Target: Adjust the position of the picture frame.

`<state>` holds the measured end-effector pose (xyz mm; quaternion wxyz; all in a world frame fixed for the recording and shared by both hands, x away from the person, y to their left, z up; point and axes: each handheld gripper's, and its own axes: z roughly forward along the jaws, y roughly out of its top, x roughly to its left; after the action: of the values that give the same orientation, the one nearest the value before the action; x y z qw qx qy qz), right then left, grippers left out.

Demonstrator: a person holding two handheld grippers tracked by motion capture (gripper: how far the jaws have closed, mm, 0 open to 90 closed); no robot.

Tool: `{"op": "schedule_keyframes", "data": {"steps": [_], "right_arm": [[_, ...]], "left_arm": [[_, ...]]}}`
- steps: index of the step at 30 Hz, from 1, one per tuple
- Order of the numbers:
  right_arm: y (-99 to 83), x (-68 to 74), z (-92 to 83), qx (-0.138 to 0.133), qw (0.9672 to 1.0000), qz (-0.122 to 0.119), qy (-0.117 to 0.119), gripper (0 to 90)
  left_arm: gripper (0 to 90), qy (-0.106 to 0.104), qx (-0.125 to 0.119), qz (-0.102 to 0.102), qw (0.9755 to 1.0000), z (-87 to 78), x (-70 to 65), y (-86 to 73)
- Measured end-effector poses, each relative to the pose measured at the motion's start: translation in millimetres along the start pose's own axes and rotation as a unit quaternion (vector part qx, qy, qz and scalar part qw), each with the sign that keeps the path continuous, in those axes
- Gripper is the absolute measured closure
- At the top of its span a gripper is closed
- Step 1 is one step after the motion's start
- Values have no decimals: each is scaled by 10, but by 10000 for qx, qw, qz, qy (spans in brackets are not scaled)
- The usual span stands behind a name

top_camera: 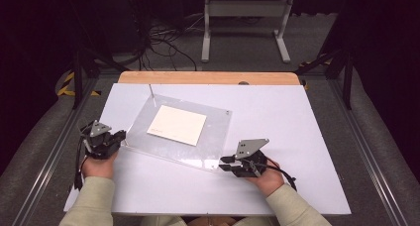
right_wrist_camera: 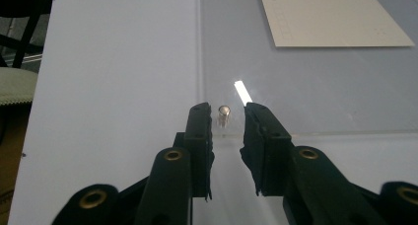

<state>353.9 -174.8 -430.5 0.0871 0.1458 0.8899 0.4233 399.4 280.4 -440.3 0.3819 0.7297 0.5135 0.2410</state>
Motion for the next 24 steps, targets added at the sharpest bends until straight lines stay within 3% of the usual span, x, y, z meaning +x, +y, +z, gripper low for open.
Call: {"op": "schedule_keyframes", "data": {"steps": [3, 8, 10, 14, 19, 24], "right_arm": [[-12, -10, -11, -36, 9999, 78, -78, 717], [-5, -18, 58, -19, 9996, 178, -230, 712], [7, -28, 102, -11, 9995, 182, -269, 710], [36, -34, 203, -5, 9994, 255, -242, 693], [84, -26, 338, 44, 9997, 170, -144, 689], [109, -27, 472, 43, 10000, 72, -52, 703]], "left_arm": [[844, 49, -12, -114, 9999, 122, 40, 43], [823, -113, -118, -349, 9993, 197, 108, 44], [742, -165, -176, -466, 9986, 161, 129, 41], [637, -236, -286, -477, 9982, 52, 126, 25], [552, -237, -314, -377, 9985, -66, 83, -43], [505, -321, -325, -451, 9979, -155, 110, -100]]}}
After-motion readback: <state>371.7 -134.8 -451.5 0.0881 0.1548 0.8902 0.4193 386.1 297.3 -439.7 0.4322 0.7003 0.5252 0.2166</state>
